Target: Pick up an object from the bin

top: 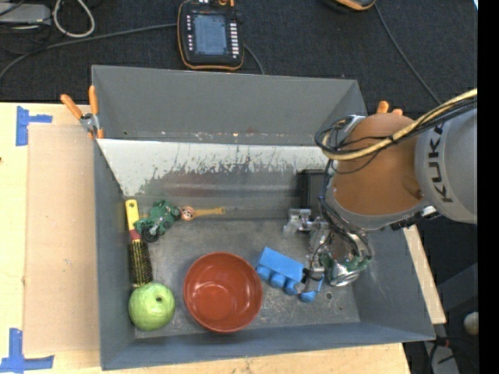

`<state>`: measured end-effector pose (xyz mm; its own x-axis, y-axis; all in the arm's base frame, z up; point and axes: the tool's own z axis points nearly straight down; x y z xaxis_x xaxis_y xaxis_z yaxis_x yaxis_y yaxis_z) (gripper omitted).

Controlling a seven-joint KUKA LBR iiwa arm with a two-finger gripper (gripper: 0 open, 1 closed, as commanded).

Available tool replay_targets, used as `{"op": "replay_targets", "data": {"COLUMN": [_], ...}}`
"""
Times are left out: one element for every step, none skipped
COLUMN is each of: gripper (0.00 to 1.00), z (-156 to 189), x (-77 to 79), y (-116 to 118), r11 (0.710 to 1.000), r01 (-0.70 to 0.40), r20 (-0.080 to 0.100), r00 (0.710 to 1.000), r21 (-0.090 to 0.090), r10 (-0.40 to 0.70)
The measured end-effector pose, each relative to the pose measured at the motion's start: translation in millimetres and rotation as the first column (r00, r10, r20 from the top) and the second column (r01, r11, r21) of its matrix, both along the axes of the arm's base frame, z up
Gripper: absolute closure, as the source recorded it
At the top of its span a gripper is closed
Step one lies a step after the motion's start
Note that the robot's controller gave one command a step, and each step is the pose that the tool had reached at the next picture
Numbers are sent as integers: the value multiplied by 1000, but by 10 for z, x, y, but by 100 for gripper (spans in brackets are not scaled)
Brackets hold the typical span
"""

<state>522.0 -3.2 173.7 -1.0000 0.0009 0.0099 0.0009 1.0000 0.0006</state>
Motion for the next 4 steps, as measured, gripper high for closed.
{"op": "replay_targets", "data": {"gripper": [0,0,0,0], "z": [44,-1044,-1110,-1074], "x": [16,299,319,326], "y": [0,-297,-304,-305], "r11": [1000,978,979,978], "r01": [0,207,206,207], "r20": [8,-1,6,1], "r00": [1000,978,978,978], "r21": [0,0,1,2], "r10": [0,-207,-206,-207]}}
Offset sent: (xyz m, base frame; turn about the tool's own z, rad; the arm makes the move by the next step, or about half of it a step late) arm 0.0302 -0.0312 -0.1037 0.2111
